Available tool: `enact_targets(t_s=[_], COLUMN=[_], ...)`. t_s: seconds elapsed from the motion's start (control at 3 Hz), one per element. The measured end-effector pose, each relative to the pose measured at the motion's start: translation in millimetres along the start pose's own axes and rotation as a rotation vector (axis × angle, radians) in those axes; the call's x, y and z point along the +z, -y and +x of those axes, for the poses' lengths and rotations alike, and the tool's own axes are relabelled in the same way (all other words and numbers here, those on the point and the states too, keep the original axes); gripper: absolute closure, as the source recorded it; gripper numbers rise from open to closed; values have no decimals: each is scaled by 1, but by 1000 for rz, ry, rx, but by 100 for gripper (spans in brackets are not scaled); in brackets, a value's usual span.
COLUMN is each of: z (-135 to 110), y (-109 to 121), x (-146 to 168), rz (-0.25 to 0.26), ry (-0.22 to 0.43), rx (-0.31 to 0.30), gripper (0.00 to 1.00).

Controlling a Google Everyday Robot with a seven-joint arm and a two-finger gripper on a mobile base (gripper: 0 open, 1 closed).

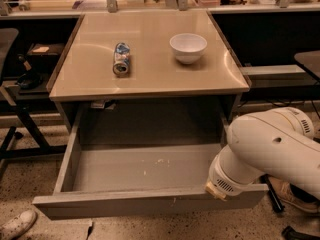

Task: Open top drawer

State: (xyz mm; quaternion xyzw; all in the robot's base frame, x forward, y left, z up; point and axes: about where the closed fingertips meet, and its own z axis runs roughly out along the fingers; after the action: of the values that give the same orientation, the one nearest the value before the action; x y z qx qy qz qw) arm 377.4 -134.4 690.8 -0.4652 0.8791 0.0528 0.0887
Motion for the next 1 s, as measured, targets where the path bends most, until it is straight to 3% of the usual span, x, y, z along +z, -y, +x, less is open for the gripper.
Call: enact_targets(t_s=[0.33, 0.67, 1.0], z=[0, -5, -12], y=[3, 18, 24], x=[0, -62, -140], rz=[0, 102, 253], ry=[0, 6, -4], rx=[0, 63, 109], gripper=[35, 12, 0])
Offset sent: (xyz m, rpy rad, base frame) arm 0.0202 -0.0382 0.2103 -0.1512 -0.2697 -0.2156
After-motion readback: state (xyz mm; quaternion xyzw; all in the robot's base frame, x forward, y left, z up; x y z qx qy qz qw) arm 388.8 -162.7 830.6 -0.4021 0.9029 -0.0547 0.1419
